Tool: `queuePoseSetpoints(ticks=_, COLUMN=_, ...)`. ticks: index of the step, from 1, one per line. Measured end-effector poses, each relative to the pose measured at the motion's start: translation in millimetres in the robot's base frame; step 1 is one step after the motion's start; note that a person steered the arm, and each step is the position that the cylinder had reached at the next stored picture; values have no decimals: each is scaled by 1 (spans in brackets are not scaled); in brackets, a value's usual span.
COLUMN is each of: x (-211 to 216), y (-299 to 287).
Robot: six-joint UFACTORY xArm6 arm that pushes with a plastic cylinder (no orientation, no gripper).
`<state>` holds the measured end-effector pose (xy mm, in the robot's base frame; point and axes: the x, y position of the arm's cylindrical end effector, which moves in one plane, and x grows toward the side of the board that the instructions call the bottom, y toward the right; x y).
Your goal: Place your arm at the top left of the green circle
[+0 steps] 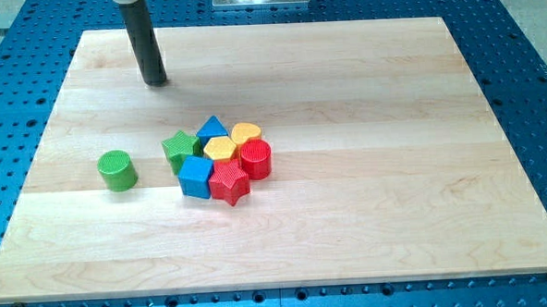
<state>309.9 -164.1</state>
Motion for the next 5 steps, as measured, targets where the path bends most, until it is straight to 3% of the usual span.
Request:
queuePoseSetpoints(ticks=3, x=23, y=2)
queuePoseSetpoints(ticks=4, x=73, y=-37)
queuePoseSetpoints(ticks=5, x=130, y=-122)
